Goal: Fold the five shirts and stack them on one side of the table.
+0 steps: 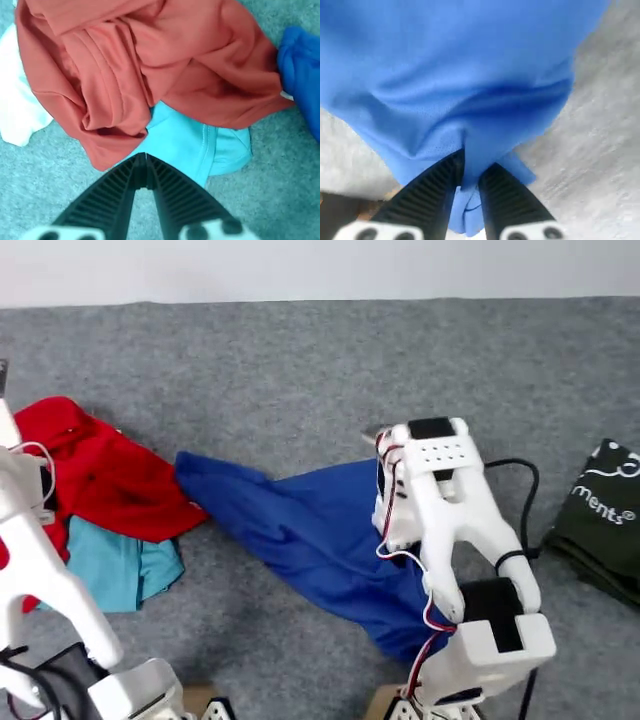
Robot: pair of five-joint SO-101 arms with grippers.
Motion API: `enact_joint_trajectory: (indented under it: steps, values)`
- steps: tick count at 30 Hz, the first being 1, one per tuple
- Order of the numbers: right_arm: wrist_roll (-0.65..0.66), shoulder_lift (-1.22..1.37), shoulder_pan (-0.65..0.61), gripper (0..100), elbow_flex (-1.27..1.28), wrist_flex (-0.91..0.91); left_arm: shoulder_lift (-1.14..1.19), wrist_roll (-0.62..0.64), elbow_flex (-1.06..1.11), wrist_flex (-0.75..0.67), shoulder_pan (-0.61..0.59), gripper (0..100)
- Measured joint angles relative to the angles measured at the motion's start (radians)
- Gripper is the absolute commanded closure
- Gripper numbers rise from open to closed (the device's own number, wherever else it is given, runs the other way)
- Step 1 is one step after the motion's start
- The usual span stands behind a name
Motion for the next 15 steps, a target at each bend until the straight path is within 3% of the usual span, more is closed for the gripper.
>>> enact_joint_trajectory:
  steps: [5,11,15]
  values:
    - [0.094,-0.003,0.069,98.9,-0.324,-0.003,0.000,0.000,0.005,0.000,0.000,100]
    - [0.112,0.040,0.114,98.9,-0.776,0.005,0.000,0.000,0.005,0.000,0.000,100]
    - [0.163,0.041,0.094,98.9,-0.904,0.094,0.000,0.000,0.005,0.000,0.000,100]
